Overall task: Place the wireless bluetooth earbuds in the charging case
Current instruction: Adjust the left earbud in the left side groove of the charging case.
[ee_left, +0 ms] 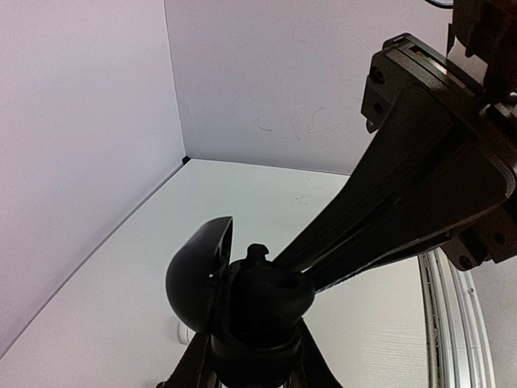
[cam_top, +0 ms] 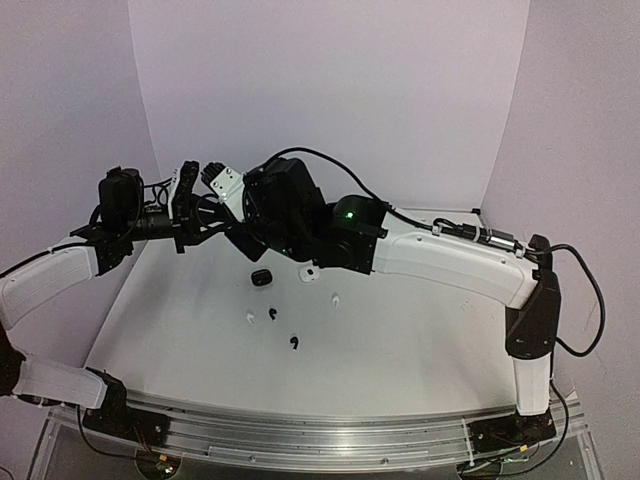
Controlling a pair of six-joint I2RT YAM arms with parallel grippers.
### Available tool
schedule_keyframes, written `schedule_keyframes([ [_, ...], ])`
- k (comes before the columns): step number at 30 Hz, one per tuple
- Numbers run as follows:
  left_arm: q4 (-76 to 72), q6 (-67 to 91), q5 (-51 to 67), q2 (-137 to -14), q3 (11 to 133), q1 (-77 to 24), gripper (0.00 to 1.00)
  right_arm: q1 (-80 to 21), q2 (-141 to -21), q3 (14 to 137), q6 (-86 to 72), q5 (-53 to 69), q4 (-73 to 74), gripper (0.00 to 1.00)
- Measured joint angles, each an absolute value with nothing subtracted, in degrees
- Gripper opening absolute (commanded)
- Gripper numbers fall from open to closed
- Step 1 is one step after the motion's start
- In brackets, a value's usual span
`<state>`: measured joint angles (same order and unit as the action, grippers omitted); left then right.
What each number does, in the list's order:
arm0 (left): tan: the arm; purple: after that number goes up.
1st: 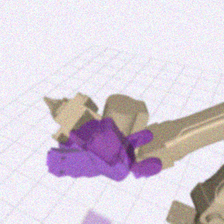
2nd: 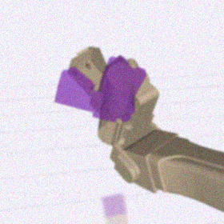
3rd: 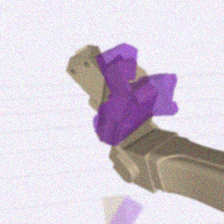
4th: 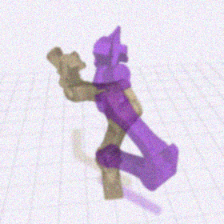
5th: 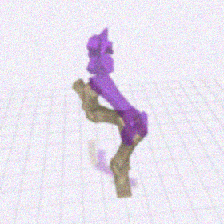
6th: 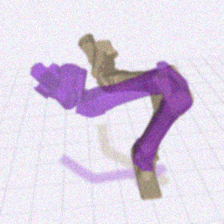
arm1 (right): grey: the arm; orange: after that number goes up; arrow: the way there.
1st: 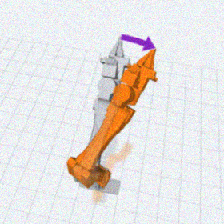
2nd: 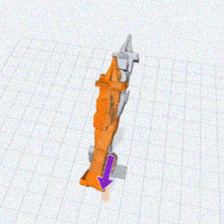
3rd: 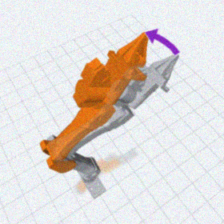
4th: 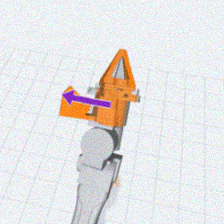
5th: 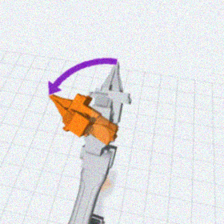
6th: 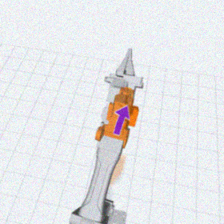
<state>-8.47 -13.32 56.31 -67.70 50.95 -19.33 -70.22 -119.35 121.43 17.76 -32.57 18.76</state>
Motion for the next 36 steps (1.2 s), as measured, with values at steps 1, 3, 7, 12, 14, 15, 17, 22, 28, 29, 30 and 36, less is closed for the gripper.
schedule_keyframes([
  [1, -8.1, -13.1, 56.6, -67.9, 51.2, -19.3, 0.0, -70.2, -119.3, 121.4, 17.6, -32.6, 18.8, 0.06],
  [3, -7.4, -12.5, 56.9, -68.1, 51.6, -19.3, 0.0, -70.2, -119.3, 121.4, 17.1, -32.6, 18.9, 0.06],
  [7, -6.7, -11.9, 57.1, -68.2, 51.8, -19.3, 0.0, -70.2, -119.3, 121.4, 16.4, -32.7, 19.0, 0.08],
  [12, -6.1, -11.7, 57.4, -68.3, 51.8, -19.3, 0.0, -70.2, -119.3, 121.4, 16.1, -32.7, 19.2, 0.12],
  [14, -5.9, -11.5, 57.5, -68.4, 52.0, -19.3, 0.0, -70.2, -119.3, 121.4, 16.1, -32.7, 19.2, 0.14],
  [15, -5.8, -11.5, 57.6, -68.4, 52.1, -19.3, 0.0, -70.2, -119.3, 121.5, 16.1, -32.7, 19.2, 0.14],
  [17, -5.9, -11.2, 57.9, -68.6, 52.3, -19.3, 0.0, -70.3, -119.3, 121.5, 16.2, -32.3, 19.2, 0.15],
  [22, -6.0, -10.6, 58.4, -68.6, 52.5, -19.3, 0.0, -70.5, -119.3, 121.9, 16.3, -32.2, 19.5, 0.17],
  [28, -6.1, -10.5, 58.8, -68.7, 52.7, -19.3, 0.0, -70.6, -119.3, 122.6, 16.7, -32.0, 20.3, 0.2],
  [29, -6.2, -10.5, 58.9, -68.7, 52.9, -19.3, 0.0, -70.6, -119.3, 122.8, 16.9, -32.0, 20.4, 0.2],
  [30, -6.2, -10.5, 59.0, -68.7, 53.1, -19.3, 0.0, -70.6, -119.3, 123.1, 17.0, -32.0, 20.5, 0.21],
  [36, -6.5, -10.5, 60.0, -68.8, 53.5, -19.3, 0.0, -70.7, -119.3, 124.2, 17.8, -32.2, 20.6, 0.23],
])
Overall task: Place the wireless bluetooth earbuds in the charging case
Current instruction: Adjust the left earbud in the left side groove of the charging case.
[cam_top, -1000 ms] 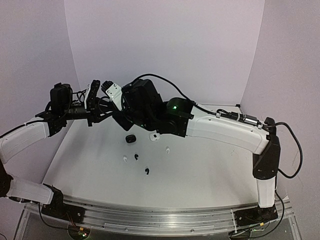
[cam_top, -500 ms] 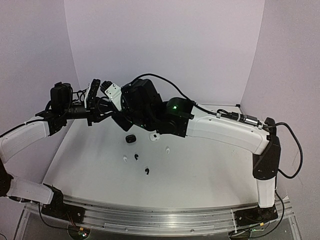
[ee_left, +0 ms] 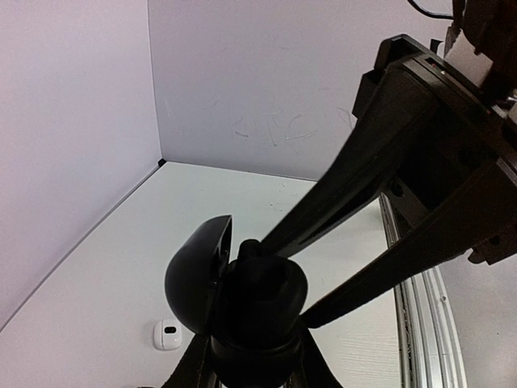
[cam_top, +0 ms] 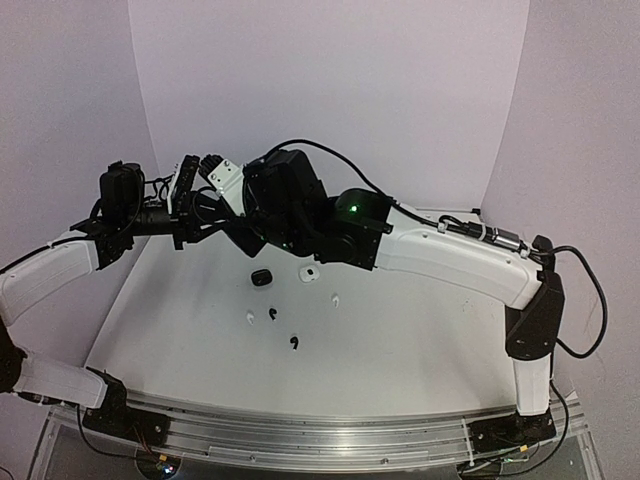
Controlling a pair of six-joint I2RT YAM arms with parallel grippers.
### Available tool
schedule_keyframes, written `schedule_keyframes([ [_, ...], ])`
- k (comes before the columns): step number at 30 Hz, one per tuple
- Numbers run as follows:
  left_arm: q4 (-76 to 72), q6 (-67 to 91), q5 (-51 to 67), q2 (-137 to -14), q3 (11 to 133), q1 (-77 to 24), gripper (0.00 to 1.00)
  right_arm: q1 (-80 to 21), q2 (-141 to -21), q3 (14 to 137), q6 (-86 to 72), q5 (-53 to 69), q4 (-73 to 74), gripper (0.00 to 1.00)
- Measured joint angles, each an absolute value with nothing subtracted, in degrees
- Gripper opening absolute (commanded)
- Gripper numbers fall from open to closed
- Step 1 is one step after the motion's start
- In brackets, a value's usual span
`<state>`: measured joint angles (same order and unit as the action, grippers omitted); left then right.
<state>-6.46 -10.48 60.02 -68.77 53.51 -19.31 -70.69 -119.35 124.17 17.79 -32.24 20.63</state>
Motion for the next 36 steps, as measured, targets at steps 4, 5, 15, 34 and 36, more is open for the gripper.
schedule_keyframes([
  [4, -6.5, -10.5, 61.2, -68.8, 53.6, -19.4, 0.0, -70.8, -119.4, 124.7, 18.0, -32.3, 20.6, 0.23],
  [5, -6.5, -10.5, 61.3, -68.8, 53.6, -19.4, 0.0, -70.8, -119.4, 124.8, 18.1, -32.3, 20.7, 0.24],
  [15, -6.4, -10.5, 61.8, -68.8, 53.6, -19.4, 0.0, -70.8, -119.4, 124.8, 18.6, -32.1, 20.6, 0.27],
  [34, -6.1, -11.2, 63.0, -69.1, 53.7, -19.4, 0.0, -71.0, -119.4, 124.9, 20.1, -31.0, 20.7, 0.25],
  [36, -5.8, -11.6, 63.1, -69.1, 53.7, -19.4, 0.0, -71.0, -119.4, 124.9, 20.1, -31.0, 20.7, 0.26],
])
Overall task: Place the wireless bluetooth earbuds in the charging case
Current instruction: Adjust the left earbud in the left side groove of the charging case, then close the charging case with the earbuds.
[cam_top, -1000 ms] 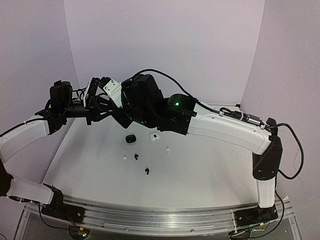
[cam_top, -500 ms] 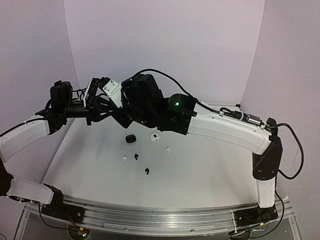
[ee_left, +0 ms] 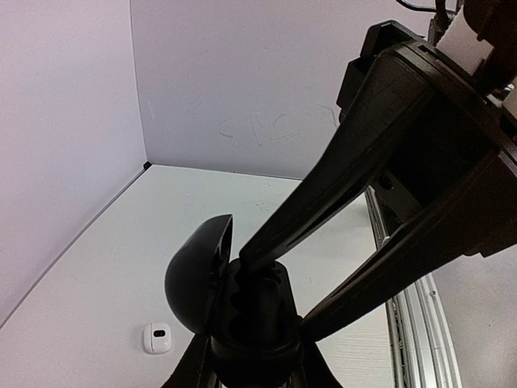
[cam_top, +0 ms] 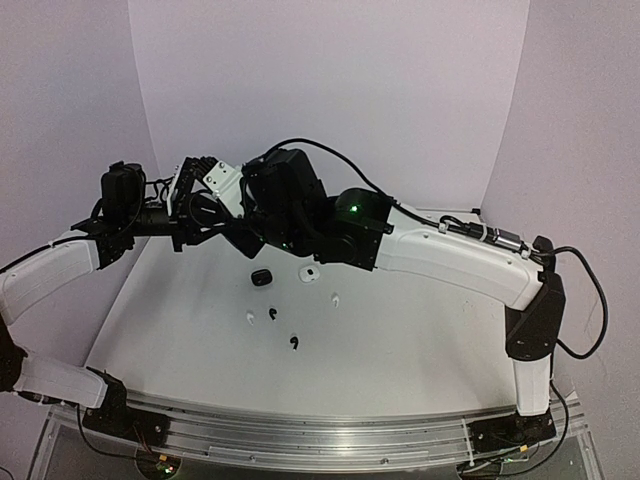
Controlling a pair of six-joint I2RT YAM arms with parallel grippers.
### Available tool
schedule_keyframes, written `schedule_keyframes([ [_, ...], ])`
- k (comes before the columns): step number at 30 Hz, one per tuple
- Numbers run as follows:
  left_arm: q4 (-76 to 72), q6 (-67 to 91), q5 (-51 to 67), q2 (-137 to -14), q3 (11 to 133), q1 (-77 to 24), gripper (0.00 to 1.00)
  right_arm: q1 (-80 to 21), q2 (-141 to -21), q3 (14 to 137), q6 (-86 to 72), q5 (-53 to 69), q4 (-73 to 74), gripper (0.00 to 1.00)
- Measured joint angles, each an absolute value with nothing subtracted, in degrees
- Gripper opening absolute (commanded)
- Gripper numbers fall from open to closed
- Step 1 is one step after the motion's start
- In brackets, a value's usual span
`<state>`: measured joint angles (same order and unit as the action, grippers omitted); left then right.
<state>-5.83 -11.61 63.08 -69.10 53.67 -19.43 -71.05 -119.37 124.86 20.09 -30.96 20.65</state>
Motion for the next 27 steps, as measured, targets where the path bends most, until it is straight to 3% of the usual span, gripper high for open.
schedule_keyframes([
  [15, -4.4, -12.8, 64.6, -70.0, 53.7, -20.8, 0.0, -69.9, -117.0, 125.1, 14.5, -22.3, 20.4, 0.31],
  [27, 1.0, -27.1, 65.4, -69.5, 54.0, -20.9, 0.0, -62.4, -113.0, 123.6, -0.4, -15.6, 17.2, 0.29],
])
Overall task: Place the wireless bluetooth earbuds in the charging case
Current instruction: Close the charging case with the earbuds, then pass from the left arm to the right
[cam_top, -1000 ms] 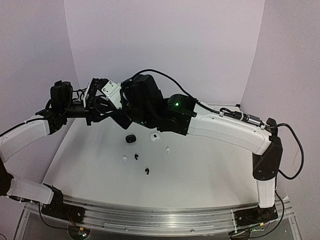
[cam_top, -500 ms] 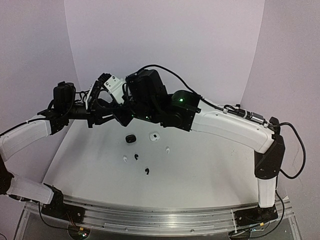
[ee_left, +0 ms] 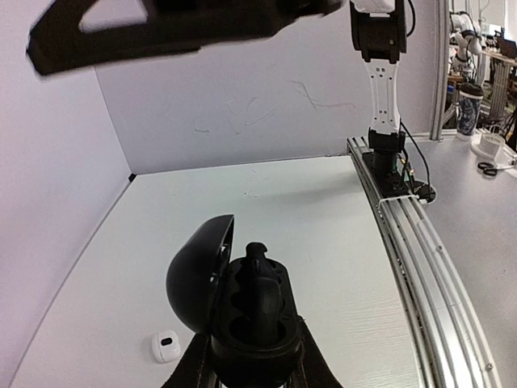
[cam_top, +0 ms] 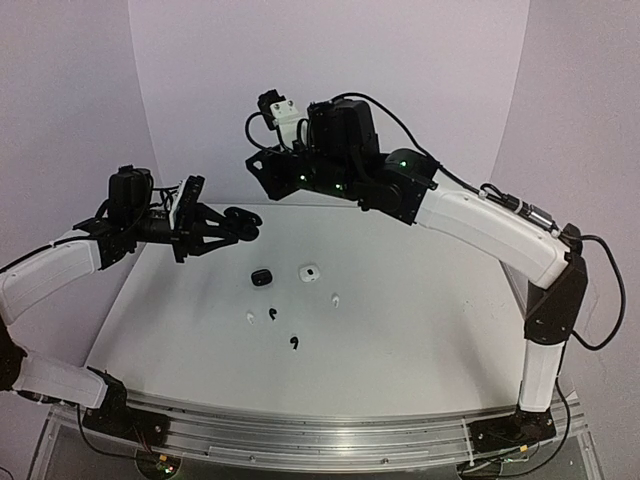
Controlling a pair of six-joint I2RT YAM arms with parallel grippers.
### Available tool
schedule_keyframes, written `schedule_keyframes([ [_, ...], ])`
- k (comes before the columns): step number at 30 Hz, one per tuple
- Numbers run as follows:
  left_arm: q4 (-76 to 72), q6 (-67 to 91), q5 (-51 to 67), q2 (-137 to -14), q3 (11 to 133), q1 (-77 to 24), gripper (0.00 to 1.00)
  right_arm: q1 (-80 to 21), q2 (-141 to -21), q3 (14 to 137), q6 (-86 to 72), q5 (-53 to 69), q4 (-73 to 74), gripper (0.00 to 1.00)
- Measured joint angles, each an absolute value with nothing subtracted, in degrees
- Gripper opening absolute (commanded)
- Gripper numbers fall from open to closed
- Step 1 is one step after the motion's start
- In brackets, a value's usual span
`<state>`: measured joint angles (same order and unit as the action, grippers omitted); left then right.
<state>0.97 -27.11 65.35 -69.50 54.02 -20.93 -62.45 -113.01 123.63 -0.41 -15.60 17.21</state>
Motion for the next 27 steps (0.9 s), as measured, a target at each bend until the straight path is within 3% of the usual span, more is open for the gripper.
schedule_keyframes([
  [8, -1.2, -33.8, 62.8, -67.3, 54.0, -21.0, 0.0, -61.1, -114.0, 119.6, -6.0, -13.3, 18.5, 0.27],
  [18, -3.6, -29.0, 59.8, -67.7, 54.0, -21.0, 0.0, -61.3, -113.5, 116.6, -6.2, -10.6, 18.9, 0.27],
  [22, -3.8, -26.6, 59.8, -67.9, 54.0, -21.0, 0.0, -61.4, -113.0, 116.1, -6.1, -11.8, 19.3, 0.37],
  [27, -4.8, -17.7, 60.9, -69.1, 54.0, -20.9, 0.0, -60.9, -111.4, 116.1, -6.2, -12.8, 20.1, 0.62],
])
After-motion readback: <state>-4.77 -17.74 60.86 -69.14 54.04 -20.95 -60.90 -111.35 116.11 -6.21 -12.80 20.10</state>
